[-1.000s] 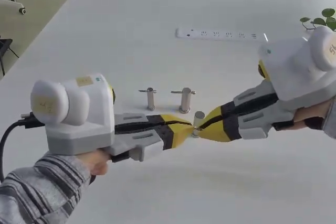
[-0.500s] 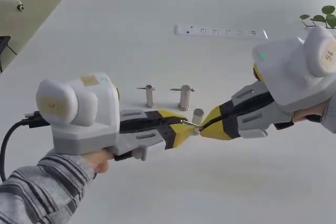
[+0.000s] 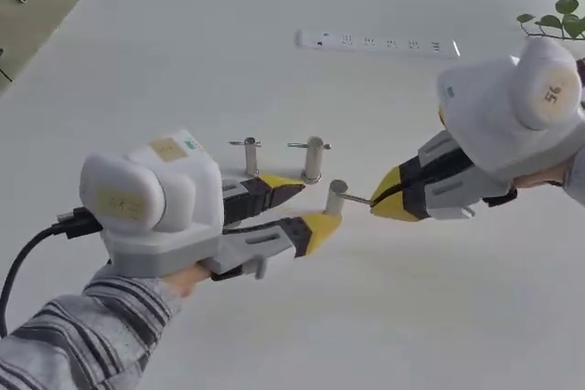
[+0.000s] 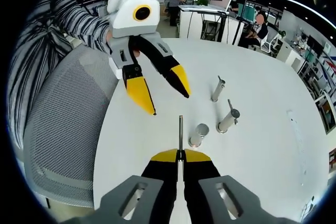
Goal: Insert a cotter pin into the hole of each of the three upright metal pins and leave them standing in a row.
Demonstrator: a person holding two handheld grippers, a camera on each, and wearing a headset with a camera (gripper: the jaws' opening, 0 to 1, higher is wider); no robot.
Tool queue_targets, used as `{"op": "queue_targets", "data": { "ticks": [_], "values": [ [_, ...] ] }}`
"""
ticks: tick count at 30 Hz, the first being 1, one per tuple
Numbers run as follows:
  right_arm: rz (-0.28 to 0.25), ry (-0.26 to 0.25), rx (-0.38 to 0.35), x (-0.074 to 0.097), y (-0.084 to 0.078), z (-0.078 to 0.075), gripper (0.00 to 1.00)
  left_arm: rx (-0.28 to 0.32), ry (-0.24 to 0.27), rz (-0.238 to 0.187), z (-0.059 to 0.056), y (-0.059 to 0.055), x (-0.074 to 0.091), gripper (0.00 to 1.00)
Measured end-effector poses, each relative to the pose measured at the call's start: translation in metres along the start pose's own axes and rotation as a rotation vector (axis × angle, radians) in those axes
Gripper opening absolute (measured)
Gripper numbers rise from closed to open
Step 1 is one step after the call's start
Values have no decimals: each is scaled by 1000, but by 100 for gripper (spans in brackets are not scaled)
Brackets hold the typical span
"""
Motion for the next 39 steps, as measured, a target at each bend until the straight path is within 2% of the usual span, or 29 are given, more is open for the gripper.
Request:
{"op": "queue_targets", "data": {
  "ticks": [3, 4, 6, 10, 14, 21, 32, 39],
  "values": [
    [41, -18, 13, -2, -7, -6, 0, 13, 29, -8, 3, -2, -5, 32],
    [59, -24, 19, -3, -11, -8, 0, 18, 46, -28, 5, 0, -7, 31],
    [87, -27, 7, -5, -16, -12, 0, 18, 52, -34, 5, -1, -10, 31],
    [125, -34, -6, -8, -25, -20, 0, -7, 79, -9, 8, -6, -18, 32],
    [150, -37, -14, -11, -32, -27, 0, -4, 106, 4, 14, -11, -24, 32],
    [154, -27, -10, -16, -33, -31, 0, 1, 141, 52, 22, -21, -37, 30],
    [153, -6, 7, -22, -33, -33, 0, 16, 161, 116, 29, -33, -57, 25],
    [154, 0, 17, -23, -31, -32, 0, 32, 162, 117, 29, -32, -64, 22]
  ]
}}
Point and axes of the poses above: the centre of the closed fingertips' face, and the gripper's own axes: x roughly backward along the fingers, z roughly to its left, y roughly out of its top, the point moved 1 cm from there along x, roughly backward along the fingers, and after that the axes turned 7 degrees about z, right-handed, at the moved point
